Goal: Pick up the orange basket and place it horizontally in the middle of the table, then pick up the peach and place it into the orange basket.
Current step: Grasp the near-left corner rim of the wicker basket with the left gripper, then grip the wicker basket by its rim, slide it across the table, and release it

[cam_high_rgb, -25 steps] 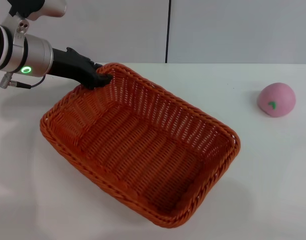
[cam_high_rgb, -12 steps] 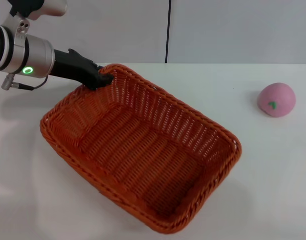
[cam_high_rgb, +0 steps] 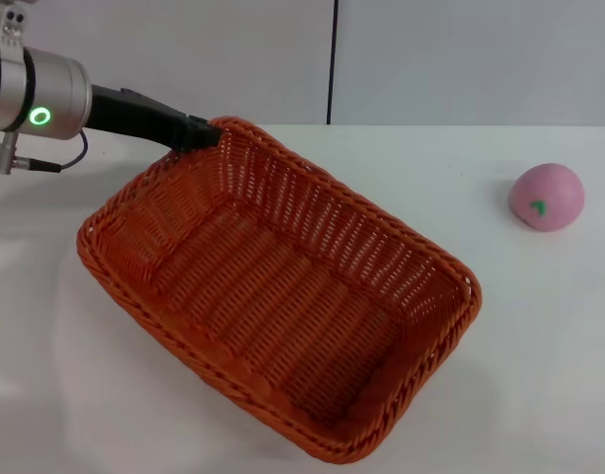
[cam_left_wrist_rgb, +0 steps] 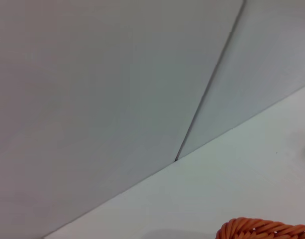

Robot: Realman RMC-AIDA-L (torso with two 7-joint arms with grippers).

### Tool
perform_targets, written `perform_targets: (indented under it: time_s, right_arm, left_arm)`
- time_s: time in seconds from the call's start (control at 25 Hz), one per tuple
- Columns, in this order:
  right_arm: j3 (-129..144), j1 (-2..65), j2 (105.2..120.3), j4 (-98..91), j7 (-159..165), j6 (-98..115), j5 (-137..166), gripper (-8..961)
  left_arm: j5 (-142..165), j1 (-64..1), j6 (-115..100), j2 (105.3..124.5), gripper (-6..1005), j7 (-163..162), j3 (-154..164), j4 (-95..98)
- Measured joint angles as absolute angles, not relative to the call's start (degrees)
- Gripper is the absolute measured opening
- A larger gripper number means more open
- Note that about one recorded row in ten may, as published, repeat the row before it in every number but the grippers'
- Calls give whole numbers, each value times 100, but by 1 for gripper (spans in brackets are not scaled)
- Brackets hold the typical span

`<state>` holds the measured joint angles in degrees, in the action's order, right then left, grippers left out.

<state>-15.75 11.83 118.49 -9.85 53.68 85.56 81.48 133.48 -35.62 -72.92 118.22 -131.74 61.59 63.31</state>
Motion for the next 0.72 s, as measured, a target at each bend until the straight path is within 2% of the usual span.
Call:
perform_targets:
  time_s: [0.72]
  right_arm:
    - [-1547, 1204, 11847, -988, 5419, 8472, 8154, 685]
  left_arm:
    - [13388, -3471, -7530, 11797, 187, -14419, 6086, 6593]
